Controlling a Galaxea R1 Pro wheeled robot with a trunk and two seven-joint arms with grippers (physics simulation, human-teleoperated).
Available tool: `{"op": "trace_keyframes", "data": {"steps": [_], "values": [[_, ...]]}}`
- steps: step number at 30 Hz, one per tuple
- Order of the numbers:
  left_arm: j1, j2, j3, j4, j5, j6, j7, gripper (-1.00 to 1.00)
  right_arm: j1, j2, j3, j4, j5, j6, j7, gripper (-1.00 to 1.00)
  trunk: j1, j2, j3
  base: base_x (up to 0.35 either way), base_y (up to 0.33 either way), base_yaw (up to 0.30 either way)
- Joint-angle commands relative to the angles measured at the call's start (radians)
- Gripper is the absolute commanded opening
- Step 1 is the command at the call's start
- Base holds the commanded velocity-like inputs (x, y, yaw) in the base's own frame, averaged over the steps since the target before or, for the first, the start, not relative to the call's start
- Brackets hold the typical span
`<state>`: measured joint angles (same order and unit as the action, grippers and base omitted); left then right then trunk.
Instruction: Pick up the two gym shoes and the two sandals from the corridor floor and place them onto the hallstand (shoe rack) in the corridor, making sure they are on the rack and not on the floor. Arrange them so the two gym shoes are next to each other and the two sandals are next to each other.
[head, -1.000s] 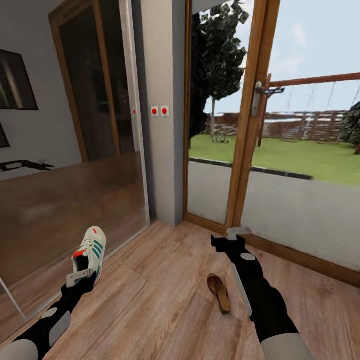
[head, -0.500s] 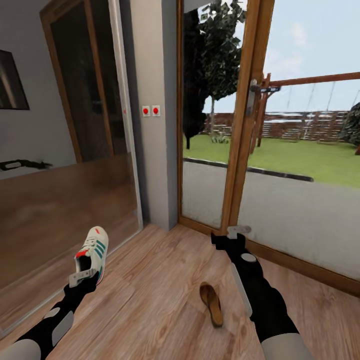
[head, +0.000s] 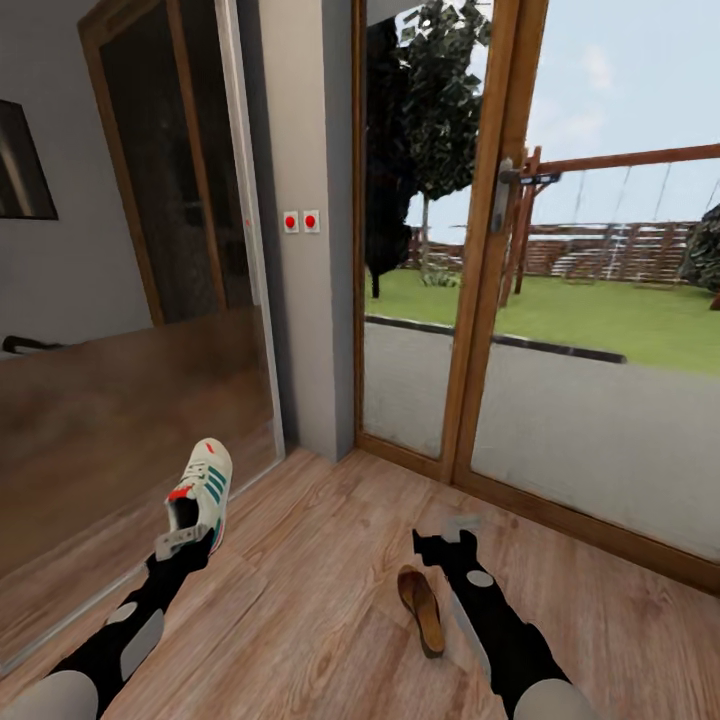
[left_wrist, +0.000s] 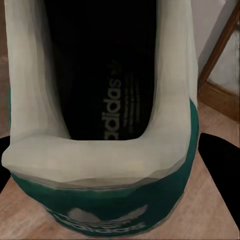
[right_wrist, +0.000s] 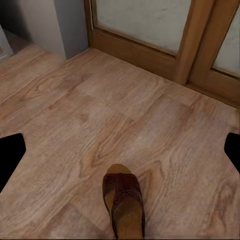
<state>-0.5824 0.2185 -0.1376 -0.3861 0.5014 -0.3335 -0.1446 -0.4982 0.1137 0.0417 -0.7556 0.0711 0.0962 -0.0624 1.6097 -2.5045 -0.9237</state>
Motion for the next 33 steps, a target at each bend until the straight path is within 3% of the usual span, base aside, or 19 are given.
{"op": "trace_keyframes", "data": {"steps": [1,5,9,14,18,21,22,26,29,31,33], "values": [[-0.001,-0.001,-0.005,-0.012,0.010,-0.003,-0.001,-1.00,0.000,0.000,0.003,0.015,0.006,-0.003,-0.006,1.00,0.000,0.000,-0.001,0.000,0.000,0.000],[-0.002,0.000,-0.006,-0.091,0.010,0.018,-0.002,-1.00,0.000,0.000,0.005,0.056,0.003,-0.032,-0.005,1.00,0.000,0.000,-0.001,0.071,-0.027,0.000],[-0.001,0.003,-0.007,-0.240,0.008,0.197,-0.002,-1.00,0.000,0.000,0.006,0.176,0.004,-0.069,-0.005,1.00,0.000,0.000,-0.001,0.069,-0.067,0.000],[-0.001,0.011,-0.007,-0.330,0.007,0.285,-0.002,-1.00,0.000,-0.003,0.006,0.247,0.004,-0.075,-0.004,1.00,0.000,0.000,-0.001,0.012,-0.013,0.000],[-0.001,0.047,-0.007,-0.405,0.009,0.305,-0.003,-1.00,0.000,-0.018,0.006,0.290,0.004,-0.077,-0.004,1.00,0.000,0.000,-0.001,0.003,-0.003,0.000],[0.000,0.077,-0.014,-0.515,0.009,0.310,-0.004,-1.00,0.000,-0.023,0.007,0.337,0.004,-0.083,-0.004,1.00,0.000,0.000,-0.001,0.000,0.000,0.000],[0.018,0.091,-0.035,-0.572,-0.002,0.310,-0.014,-1.00,0.000,-0.024,0.009,0.365,0.009,-0.138,-0.004,1.00,0.000,0.000,-0.001,0.000,0.000,0.000],[0.045,0.096,-0.099,-0.588,-0.075,0.309,-0.152,-1.00,0.000,-0.025,0.010,0.393,0.011,-0.219,-0.004,1.00,0.000,0.000,-0.001,0.000,0.000,0.000],[0.051,0.097,-0.124,-0.591,-0.160,0.310,-0.362,-1.00,0.000,-0.024,0.010,0.412,0.012,-0.241,-0.004,1.00,0.000,0.000,-0.001,0.000,0.000,0.000],[0.052,0.097,-0.128,-0.591,-0.180,0.310,-0.431,-1.00,0.000,-0.024,0.010,0.416,0.012,-0.245,-0.004,1.00,0.000,0.000,-0.001,0.000,0.000,0.000],[0.052,0.096,-0.130,-0.591,-0.188,0.310,-0.457,-1.00,0.000,-0.024,0.010,0.417,0.012,-0.247,-0.004,1.00,0.000,0.000,-0.001,0.000,0.000,0.000]]}}
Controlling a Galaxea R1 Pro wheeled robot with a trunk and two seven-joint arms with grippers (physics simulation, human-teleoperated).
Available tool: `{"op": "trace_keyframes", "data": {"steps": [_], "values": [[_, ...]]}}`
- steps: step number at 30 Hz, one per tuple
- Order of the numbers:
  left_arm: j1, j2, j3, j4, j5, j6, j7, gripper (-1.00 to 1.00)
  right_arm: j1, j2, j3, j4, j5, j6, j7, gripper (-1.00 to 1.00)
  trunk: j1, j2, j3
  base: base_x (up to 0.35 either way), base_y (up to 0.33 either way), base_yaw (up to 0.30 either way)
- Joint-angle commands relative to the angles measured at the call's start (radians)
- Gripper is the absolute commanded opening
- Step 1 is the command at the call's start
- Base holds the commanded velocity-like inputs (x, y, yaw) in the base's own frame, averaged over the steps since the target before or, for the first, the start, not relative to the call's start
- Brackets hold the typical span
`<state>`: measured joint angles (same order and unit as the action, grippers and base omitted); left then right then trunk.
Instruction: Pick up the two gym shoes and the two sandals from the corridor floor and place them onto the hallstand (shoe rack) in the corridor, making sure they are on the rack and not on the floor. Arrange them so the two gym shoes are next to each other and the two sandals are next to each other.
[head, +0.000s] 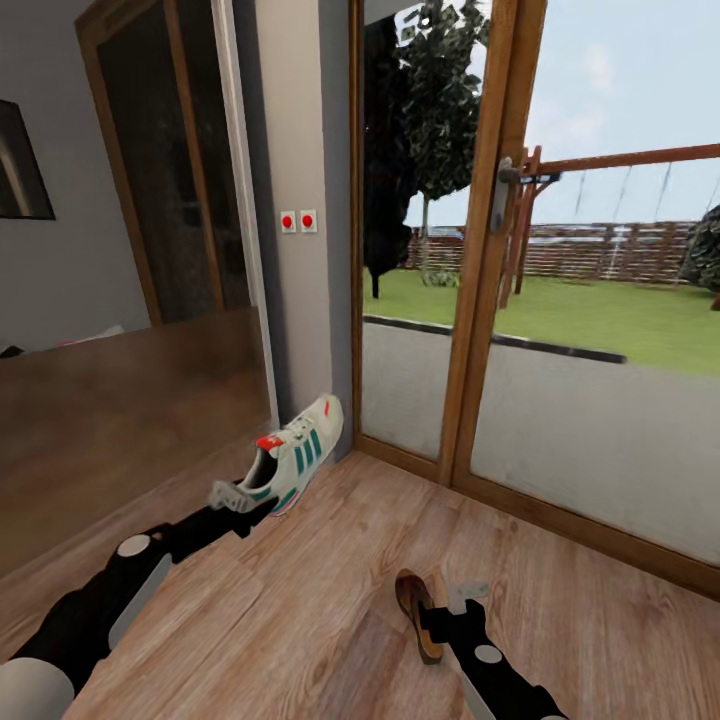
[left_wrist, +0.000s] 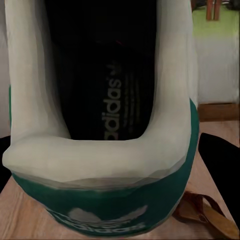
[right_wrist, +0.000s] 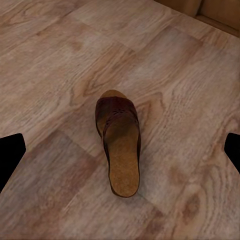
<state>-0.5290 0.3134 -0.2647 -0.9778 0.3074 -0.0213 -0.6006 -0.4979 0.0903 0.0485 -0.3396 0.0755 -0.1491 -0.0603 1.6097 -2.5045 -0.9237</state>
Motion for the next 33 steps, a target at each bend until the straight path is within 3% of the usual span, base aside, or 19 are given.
{"op": "trace_keyframes", "data": {"steps": [1,10,25,33], "values": [[-0.001,0.001,-0.004,0.001,0.001,-0.002,-0.017,-1.00,-0.001,0.000,0.004,0.001,0.008,-0.003,-0.006,1.00,0.000,0.000,-0.001,0.000,0.000,0.000],[0.000,0.000,-0.007,0.004,-0.005,0.000,-0.043,-1.00,-0.001,0.000,0.002,0.002,0.005,-0.004,-0.007,1.00,0.000,0.000,-0.001,0.039,-0.040,0.000],[0.000,-0.003,-0.004,0.005,-0.003,0.000,-0.015,-1.00,-0.001,0.000,0.002,0.001,0.004,-0.004,-0.007,1.00,0.000,0.000,-0.001,0.213,-0.235,0.000],[0.000,-0.001,0.048,0.003,-0.005,0.000,-0.016,-1.00,-0.001,0.003,0.001,0.001,0.002,-0.003,-0.008,1.00,0.000,0.000,-0.001,0.024,-0.025,0.000]]}}
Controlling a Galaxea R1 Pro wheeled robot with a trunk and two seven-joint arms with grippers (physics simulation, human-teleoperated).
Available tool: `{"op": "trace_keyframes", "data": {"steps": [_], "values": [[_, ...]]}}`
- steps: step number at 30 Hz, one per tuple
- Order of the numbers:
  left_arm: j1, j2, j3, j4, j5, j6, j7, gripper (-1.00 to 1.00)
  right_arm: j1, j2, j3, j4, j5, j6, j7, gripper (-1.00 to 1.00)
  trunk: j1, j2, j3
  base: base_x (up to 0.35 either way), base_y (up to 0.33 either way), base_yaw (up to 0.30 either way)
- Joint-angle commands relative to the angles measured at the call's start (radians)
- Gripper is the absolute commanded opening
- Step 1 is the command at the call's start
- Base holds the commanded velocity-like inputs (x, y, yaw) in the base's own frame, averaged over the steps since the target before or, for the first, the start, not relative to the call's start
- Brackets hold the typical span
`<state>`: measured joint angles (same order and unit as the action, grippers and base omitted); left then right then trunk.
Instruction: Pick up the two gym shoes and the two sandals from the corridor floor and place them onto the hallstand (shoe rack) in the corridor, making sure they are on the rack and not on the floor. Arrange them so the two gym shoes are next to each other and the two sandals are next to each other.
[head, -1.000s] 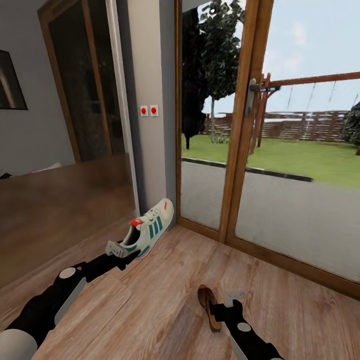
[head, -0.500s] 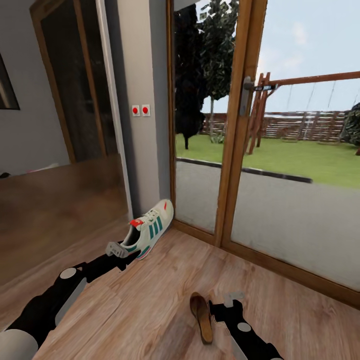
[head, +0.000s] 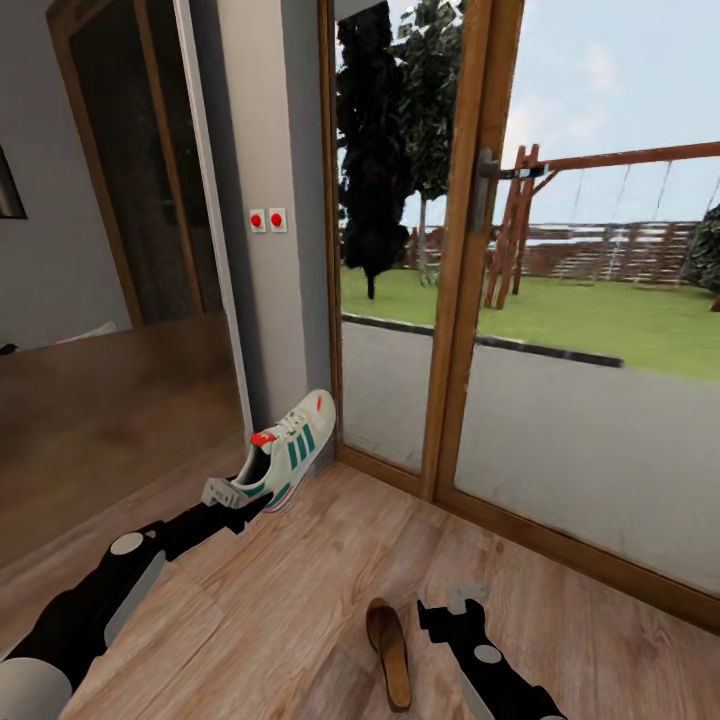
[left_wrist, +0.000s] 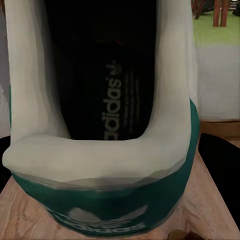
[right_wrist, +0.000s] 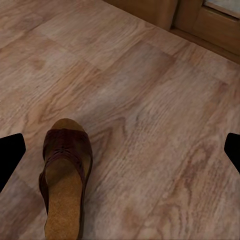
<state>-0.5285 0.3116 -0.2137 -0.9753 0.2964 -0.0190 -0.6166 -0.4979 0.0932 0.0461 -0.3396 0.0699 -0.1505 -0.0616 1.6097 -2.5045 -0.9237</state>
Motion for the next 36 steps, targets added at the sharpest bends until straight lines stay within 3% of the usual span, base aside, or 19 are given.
{"op": "trace_keyframes", "data": {"steps": [1,8,20,29,36], "values": [[-0.001,0.001,0.000,0.000,0.005,-0.002,-0.001,-1.00,-0.001,0.000,0.004,0.001,0.007,-0.002,-0.007,1.00,0.000,0.000,-0.001,0.001,-0.001,0.000],[-0.001,0.004,0.047,-0.022,0.003,-0.001,-0.002,-1.00,-0.001,0.003,0.005,-0.001,0.008,0.000,-0.008,1.00,0.000,0.000,-0.001,0.000,0.000,0.000],[-0.001,0.003,0.049,-0.020,0.003,-0.001,-0.002,-1.00,-0.001,0.005,0.006,-0.001,0.010,0.000,-0.005,1.00,0.000,0.000,-0.001,0.000,0.000,0.004],[-0.001,0.003,0.049,-0.020,0.003,-0.001,-0.002,-1.00,-0.001,0.005,0.006,-0.001,0.005,0.000,-0.005,1.00,0.000,0.000,-0.001,0.000,0.000,0.183],[-0.001,0.003,0.050,-0.020,0.003,-0.001,-0.002,-1.00,-0.002,0.004,0.005,-0.002,0.004,-0.001,-0.006,1.00,0.003,-0.002,-0.030,0.000,0.000,0.021]]}}
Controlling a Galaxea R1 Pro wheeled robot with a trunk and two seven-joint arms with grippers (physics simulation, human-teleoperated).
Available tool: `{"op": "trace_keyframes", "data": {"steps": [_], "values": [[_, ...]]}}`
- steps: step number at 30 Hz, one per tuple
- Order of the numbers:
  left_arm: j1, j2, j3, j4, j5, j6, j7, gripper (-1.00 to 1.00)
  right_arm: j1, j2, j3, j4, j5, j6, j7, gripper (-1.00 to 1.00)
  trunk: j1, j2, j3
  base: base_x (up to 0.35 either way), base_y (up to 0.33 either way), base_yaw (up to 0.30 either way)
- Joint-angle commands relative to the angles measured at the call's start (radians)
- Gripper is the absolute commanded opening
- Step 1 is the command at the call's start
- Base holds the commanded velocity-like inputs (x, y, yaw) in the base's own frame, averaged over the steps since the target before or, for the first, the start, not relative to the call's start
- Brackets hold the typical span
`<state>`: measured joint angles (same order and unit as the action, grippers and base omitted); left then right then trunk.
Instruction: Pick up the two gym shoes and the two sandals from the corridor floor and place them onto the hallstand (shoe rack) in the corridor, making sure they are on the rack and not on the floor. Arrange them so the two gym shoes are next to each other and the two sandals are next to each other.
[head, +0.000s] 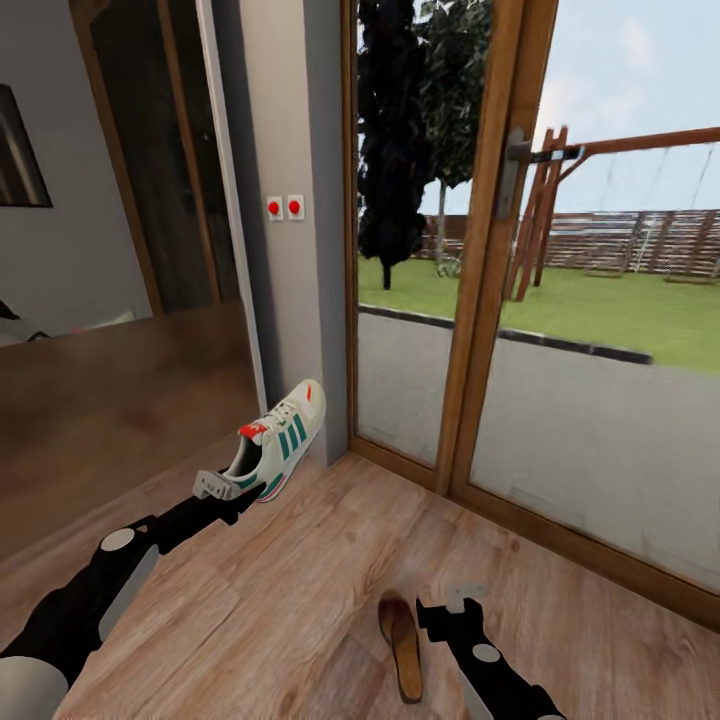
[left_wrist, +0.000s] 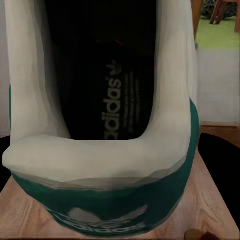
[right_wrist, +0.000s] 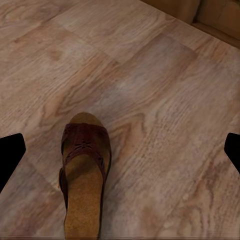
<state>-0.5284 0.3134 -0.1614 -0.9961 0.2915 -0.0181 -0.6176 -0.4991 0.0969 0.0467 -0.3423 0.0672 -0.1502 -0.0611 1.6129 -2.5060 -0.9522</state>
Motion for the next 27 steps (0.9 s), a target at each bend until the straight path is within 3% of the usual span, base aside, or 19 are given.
{"op": "trace_keyframes", "data": {"steps": [1,16,18,27], "values": [[-0.001,0.001,-0.003,0.000,0.008,-0.002,-0.001,-1.00,0.000,0.000,0.004,0.000,0.007,-0.001,-0.006,1.00,0.000,-0.001,-0.006,0.000,0.000,0.003],[-0.001,0.001,-0.003,0.001,0.008,-0.002,0.001,-1.00,-0.001,0.000,0.004,-0.010,0.009,0.034,-0.015,1.00,0.007,-0.004,-0.088,0.000,0.000,0.025],[-0.001,0.001,-0.003,0.002,0.008,-0.002,0.001,-1.00,-0.001,0.000,0.004,-0.015,0.010,0.065,-0.013,1.00,0.008,-0.005,-0.099,0.000,0.000,0.079],[-0.001,0.001,-0.003,0.002,0.008,-0.002,0.001,-1.00,-0.001,0.000,0.004,-0.015,0.008,0.075,-0.008,1.00,0.012,-0.007,-0.147,0.000,0.000,0.159]]}}
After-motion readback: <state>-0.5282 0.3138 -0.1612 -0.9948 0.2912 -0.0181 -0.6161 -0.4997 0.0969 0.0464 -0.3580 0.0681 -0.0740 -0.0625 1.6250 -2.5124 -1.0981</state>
